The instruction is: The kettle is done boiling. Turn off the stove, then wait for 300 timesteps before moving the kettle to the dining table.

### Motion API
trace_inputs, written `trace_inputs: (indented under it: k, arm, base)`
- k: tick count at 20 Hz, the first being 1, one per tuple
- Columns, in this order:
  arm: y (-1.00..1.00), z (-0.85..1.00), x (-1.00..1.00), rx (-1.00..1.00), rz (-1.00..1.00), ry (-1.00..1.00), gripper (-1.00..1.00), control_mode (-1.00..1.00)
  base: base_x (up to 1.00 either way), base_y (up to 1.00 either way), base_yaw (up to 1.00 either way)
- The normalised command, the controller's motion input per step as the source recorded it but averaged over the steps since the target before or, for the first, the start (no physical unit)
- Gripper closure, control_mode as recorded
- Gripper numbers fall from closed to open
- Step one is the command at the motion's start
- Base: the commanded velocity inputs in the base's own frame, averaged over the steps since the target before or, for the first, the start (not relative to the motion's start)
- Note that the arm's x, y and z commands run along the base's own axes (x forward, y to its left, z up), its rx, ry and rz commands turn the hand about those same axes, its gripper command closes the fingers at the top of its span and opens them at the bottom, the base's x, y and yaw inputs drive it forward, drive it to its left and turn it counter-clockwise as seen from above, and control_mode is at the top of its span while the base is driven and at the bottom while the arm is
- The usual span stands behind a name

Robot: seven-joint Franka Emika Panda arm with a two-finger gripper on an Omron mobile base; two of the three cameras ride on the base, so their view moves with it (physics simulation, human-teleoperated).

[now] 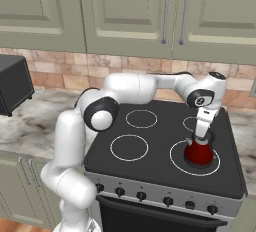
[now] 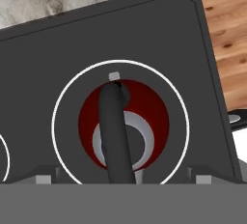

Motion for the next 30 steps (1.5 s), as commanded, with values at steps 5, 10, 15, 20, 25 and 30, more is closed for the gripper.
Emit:
trace_inputs:
  k: [5, 10, 15, 20, 25, 30]
  arm:
    - [0.0, 0.0, 0.06, 0.0, 0.0, 0.03, -1.0, -1.0]
    - [0.0, -0.06, 0.01, 0.0, 0.0, 0.03, -1.0, -1.0]
    - [0.02, -0.16, 0.0, 0.0, 0.0, 0.04, 1.0, -1.0]
    - [0.01, -0.09, 0.0, 0.0, 0.0, 0.01, 1.0, -1.0]
    - [0.0, 0.0, 0.0, 0.0, 0.0, 0.0, 1.0, -1.0]
    - [0.0, 0.14, -0.01, 0.0, 0.0, 0.0, 1.0, -1.0]
  base:
    - [0.0, 0.0, 0.0]
    - [0.0, 0.0, 0.0]
    - [0.0, 0.0, 0.0]
    - [0.0, 0.0, 0.0]
    - [0.0, 0.0, 0.0]
    - [0.0, 0.0, 0.0]
